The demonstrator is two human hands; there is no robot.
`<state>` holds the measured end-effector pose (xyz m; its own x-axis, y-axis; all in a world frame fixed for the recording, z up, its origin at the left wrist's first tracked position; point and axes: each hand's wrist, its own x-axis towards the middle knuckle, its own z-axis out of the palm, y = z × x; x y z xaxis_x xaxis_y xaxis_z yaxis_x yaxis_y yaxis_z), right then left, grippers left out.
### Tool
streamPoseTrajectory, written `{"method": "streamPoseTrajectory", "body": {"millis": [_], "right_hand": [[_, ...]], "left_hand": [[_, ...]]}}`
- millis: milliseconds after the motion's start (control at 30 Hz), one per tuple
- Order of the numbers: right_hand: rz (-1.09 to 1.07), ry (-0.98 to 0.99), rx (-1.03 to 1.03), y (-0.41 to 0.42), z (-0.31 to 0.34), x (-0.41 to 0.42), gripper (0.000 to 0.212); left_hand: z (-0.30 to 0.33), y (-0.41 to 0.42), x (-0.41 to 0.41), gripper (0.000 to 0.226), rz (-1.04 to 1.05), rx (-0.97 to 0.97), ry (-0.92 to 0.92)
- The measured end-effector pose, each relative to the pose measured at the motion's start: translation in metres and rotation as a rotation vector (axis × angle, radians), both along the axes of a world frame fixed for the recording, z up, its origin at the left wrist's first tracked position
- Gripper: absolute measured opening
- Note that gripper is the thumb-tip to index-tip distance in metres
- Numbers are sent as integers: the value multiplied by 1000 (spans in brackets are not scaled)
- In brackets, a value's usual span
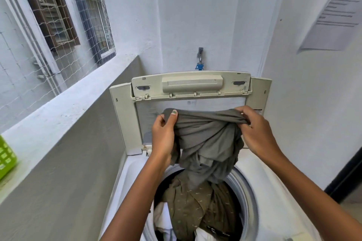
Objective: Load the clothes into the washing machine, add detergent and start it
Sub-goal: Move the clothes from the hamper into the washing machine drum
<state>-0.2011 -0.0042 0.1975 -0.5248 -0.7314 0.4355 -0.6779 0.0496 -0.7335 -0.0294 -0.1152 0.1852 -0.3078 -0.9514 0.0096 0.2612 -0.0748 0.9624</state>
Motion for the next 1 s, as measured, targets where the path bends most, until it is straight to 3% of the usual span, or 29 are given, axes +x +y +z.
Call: {"method": "streamPoseTrajectory", "body": {"millis": [100,267,500,600,800,867,900,1000], "right_hand": [[61,-252,-38,-2,4,-1,21],[112,-257,5,1,15,-5,21],[157,-603,24,-2,27,-9,25],[221,-758,-51,-6,31,-6,27],[212,-1035,-255,-22,42,12,26],[236,-1079,-287,-26,46,19,27],[254,-1098,-297,-28,48,22,27],[285,-1124,-363,-32,53,27,25]], "left_hand": [[8,-7,0,14,44,-38,31],[21,-16,3,17,91,-66,53],[34,-19,0,9,39,-156,53],[31,-12,0,31,-147,-205,-69],[9,4,7,87,-776,-302,-692],[-6,11,5,97,-927,-270,-730],[-15,15,3,93,-971,-248,-722],[-31,32,1,51,-1030,-203,-644]]}}
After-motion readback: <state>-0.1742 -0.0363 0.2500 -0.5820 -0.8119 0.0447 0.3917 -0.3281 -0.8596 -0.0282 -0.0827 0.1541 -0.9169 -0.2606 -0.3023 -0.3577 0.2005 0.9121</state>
